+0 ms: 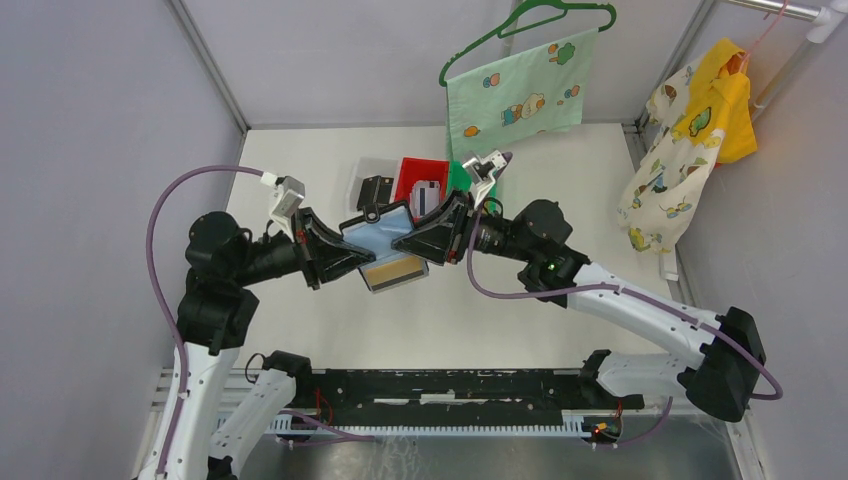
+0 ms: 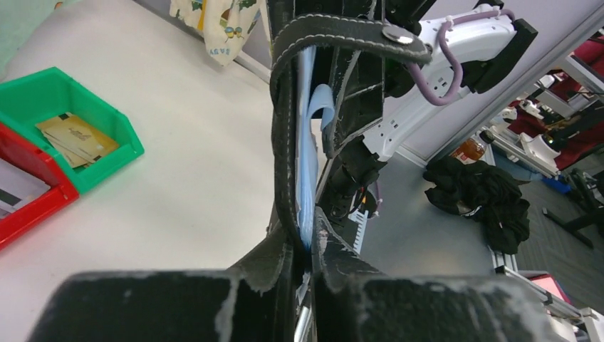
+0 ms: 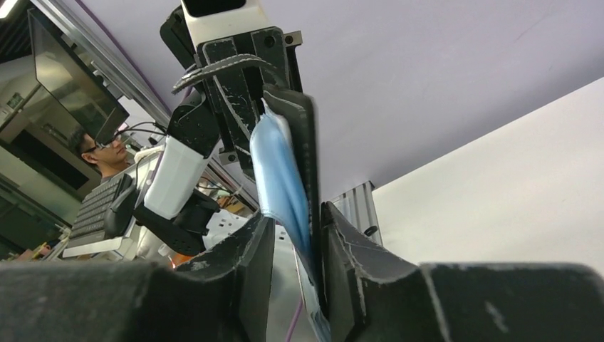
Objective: Take the credit cards out of the card holder
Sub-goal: Remove the credit card from the card holder.
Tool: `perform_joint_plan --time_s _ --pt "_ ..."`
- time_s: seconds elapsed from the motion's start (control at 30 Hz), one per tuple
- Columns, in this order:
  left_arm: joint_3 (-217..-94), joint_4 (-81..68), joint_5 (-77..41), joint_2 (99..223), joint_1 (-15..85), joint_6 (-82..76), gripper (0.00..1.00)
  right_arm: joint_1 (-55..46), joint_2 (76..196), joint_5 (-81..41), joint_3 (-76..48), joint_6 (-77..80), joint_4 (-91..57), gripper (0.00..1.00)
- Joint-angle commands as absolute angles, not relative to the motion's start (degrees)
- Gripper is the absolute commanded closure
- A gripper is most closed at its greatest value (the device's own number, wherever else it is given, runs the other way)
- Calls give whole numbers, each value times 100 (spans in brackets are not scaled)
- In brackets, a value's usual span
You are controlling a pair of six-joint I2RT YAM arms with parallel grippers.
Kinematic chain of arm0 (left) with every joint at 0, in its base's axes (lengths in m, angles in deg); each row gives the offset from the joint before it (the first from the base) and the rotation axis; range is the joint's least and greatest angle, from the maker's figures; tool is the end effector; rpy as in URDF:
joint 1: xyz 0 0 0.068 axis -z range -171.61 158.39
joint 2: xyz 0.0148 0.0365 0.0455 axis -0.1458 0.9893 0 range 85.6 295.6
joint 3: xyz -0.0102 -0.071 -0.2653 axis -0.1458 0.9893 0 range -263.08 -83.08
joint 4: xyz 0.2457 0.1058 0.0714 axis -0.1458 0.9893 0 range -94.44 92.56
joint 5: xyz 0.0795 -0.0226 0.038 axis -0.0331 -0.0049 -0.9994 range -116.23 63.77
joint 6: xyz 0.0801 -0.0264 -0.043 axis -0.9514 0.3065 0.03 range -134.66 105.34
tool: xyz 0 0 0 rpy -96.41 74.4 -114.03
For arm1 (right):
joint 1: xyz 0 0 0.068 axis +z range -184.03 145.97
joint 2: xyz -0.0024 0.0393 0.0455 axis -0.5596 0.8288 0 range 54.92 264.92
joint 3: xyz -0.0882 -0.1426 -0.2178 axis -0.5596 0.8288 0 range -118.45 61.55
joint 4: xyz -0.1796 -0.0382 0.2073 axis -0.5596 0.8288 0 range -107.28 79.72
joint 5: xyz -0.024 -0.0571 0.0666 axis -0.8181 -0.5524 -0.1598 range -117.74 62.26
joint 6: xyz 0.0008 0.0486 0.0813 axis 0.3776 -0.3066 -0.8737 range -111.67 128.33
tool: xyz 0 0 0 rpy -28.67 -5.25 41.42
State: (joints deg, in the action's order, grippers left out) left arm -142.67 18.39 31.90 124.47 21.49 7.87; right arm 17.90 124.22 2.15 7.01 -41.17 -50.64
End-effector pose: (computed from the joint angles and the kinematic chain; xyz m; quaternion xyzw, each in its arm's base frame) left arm 0.1348 -0.1059 0.4247 0.2843 0.6549 -0.5186 0.4705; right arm 0.1727 0.2897 0.4012 -0.2213 0.5592 0.7026 0.3804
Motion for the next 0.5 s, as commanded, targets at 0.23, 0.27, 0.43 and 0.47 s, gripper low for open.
perform_joint_plan --time_s 0.23,0.27,0.43,0.47 --pt "-14442 1588 3065 12518 2148 987 98 1817 12345 531 50 -2775 -4132 29" --pt "-14442 1648 3083 12534 2148 942 98 1815 12389 585 -107 -2563 -3837 24" --pt "-14674 2570 3775 12796 2149 92 98 1817 12652 791 -1181 -1050 -2301 14" --pt "-14740 2809 3924 12861 2146 -128 98 1818 12745 927 -1475 -752 -1987 13"
